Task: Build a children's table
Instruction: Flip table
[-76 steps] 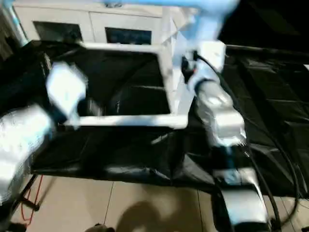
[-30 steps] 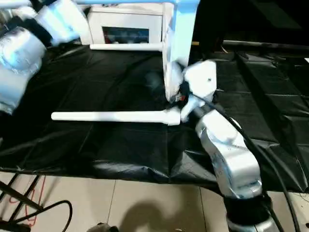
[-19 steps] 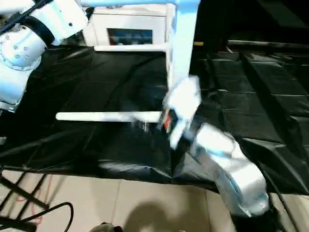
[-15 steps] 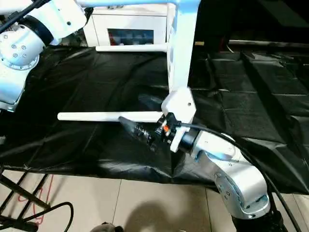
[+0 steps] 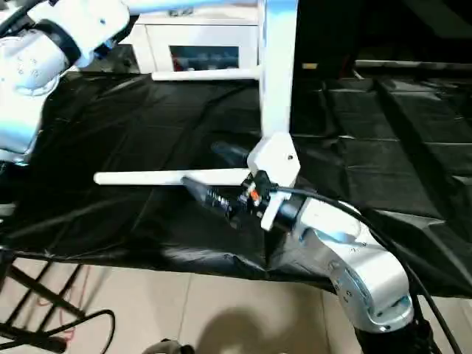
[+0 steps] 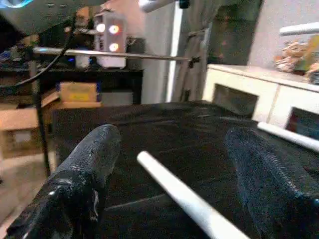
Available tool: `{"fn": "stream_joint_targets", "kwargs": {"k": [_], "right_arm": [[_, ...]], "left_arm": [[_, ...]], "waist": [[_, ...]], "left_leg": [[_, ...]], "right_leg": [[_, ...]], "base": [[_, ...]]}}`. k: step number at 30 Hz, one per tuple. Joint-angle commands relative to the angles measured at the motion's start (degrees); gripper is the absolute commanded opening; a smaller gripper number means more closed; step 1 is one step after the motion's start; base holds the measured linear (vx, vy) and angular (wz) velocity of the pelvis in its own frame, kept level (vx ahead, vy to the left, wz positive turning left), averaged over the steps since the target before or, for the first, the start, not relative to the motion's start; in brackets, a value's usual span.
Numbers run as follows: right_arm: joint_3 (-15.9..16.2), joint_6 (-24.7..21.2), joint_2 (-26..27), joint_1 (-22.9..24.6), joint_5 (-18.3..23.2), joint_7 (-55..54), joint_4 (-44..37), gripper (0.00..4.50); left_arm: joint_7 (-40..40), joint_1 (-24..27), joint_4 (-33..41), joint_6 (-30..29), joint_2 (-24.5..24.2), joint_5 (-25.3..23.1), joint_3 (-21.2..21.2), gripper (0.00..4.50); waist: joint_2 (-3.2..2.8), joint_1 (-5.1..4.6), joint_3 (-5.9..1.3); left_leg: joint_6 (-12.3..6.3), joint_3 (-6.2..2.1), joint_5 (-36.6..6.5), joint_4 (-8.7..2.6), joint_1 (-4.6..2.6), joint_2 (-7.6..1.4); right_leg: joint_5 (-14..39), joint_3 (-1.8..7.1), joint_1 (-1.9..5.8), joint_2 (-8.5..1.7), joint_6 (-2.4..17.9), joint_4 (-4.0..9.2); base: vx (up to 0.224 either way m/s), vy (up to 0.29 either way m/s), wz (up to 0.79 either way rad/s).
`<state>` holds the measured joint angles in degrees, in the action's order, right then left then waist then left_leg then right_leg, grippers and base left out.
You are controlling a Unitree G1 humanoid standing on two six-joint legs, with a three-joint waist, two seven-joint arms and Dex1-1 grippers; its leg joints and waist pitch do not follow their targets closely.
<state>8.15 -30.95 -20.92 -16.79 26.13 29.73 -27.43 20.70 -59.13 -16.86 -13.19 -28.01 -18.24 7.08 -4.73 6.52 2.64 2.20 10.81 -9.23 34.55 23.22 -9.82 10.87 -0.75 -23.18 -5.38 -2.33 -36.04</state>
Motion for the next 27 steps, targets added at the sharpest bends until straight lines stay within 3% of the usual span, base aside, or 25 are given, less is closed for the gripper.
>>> {"fn": "stream_joint_targets", "kwargs": {"k": [1, 2, 6, 9, 10, 12, 13, 15, 21, 25, 27], "right_arm": [[-0.77, -0.25, 0.05, -0.35, -0.71, -0.56, 0.63, 3.74], [-0.8, -0.38, -0.01, -0.26, -0.74, -0.68, 0.71, 3.74], [-1.36, -2.2, 0.08, -0.35, -4.56, -5.74, 4.11, 3.74], [-6.1, -5.25, 4.03, 0.56, -6.42, -15.24, 10.08, 4.08], [-6.39, -5.33, 4.31, 0.67, -6.37, -15.65, 10.31, 4.08], [-8.5, -4.63, 6.55, 1.53, -5.06, -17.69, 11.44, 4.39], [-9.59, -3.51, 7.71, 1.51, -4.75, -18.9, 12.23, 4.39], [-11.56, -1.57, 9.68, 0.56, -4.44, -21.05, 14.3, 4.5], [-14.0, 2.25, 14.15, -4.09, -3.55, -21.93, 20.48, 4.5], [-14.13, 5.02, 15.66, -6.81, -0.66, -16.57, 25.26, 4.5], [-14.43, 8.74, 16.7, -11.13, -0.29, -13.11, 33.29, 4.5]], "left_arm": [[-6.52, -1.4, -0.53, -5.46, 3.03, 11.01, -10.34, 2.33], [-7.16, -1.55, -0.45, -5.66, 3.25, 11.02, -10.94, 2.33], [-10.42, -2.26, -0.02, -5.53, 4.3, 11.36, -14.25, 2.33], [-12.1, -1.4, 3.34, -5.93, 5.72, 12.83, -18.31, 2.33], [-12.18, -1.3, 3.57, -5.91, 5.79, 12.93, -18.53, 2.33], [-12.18, -0.31, 5.52, -6.29, 6.3, 13.77, -19.91, 2.33], [-12.31, 0.27, 6.46, -6.03, 6.59, 14.33, -20.55, 2.33], [-12.28, 1.57, 8.41, -6.85, 7.1, 15.34, -21.59, 2.33], [-12.81, 4.9, 13.01, -10.13, 7.65, 16.6, -24.02, 2.33], [-13.0, 5.88, 14.27, -10.59, 7.55, 16.98, -24.26, 2.33], [-12.99, 6.25, 14.58, -10.88, 7.56, 17.02, -24.32, 2.33]], "waist": [[2.08, 0.04, -3.95], [1.86, 0.08, -4.05], [1.97, 0.07, -4.08], [1.83, -0.08, -4.01], [1.81, -0.14, -4.08], [2.01, -0.08, -4.29], [1.95, -0.12, -4.74], [2.06, -0.08, -4.72], [2.34, -0.44, -4.5], [2.38, -0.51, -4.48], [2.38, -0.5, -4.48]], "left_leg": [[1.09, -1.36, -11.9, -3.69, -1.1, -1.65], [0.42, -1.28, -10.48, -3.49, -0.98, -1.55], [-0.05, -1.13, -8.88, -3.4, -0.94, -1.44], [0.46, -1.15, -10.48, -3.52, -1.08, -1.48], [0.77, -1.16, -11.13, -3.56, -1.19, -1.49], [0.71, -1.21, -10.28, -3.52, -1.09, -1.65], [-0.37, -1.26, -6.92, -3.24, -0.6, -1.55], [-1.54, -1.1, -5.52, -3.03, -0.56, -1.62], [-1.9, -1.09, -7.76, -3.21, -0.6, -1.76], [-1.49, -1.07, -7.48, -3.23, -0.66, -1.86], [-1.42, -1.05, -7.69, -3.21, -0.74, -1.82]], "right_leg": [[13.67, 0.99, 1.92, -2.1, 9.66, 4.5], [13.24, 0.9, 1.9, -2.04, 9.7, 4.5], [12.94, 0.76, 1.73, -1.87, 9.96, 4.54], [15.62, 0.74, 1.43, -1.92, 10.17, 4.8], [16.14, 0.69, 1.3, -1.84, 10.03, 4.89], [14.12, 0.72, 1.47, -1.88, 9.97, 4.66], [8.37, 0.52, 1.66, -1.72, 10.5, 3.9], [4.89, 0.46, 1.3, -1.56, 10.99, 3.79], [7.35, 0.42, 1.36, -1.84, 11.36, 3.81], [4.69, 0.45, 1.38, -1.65, 11.43, 3.52], [4.06, 0.42, 1.37, -1.64, 11.88, 3.47]], "base": [[0.0, 0.0, 0.0], [0.0, 0.0, 0.0], [0.0, 0.0, 0.0], [0.0, 0.0, 0.0], [0.0, 0.0, 0.0], [0.0, 0.0, 0.0], [0.0, 0.0, 0.0], [0.0, 0.0, 0.0], [0.0, 0.0, 0.0], [0.0, 0.0, 0.0], [0.0, 0.0, 0.0]]}}
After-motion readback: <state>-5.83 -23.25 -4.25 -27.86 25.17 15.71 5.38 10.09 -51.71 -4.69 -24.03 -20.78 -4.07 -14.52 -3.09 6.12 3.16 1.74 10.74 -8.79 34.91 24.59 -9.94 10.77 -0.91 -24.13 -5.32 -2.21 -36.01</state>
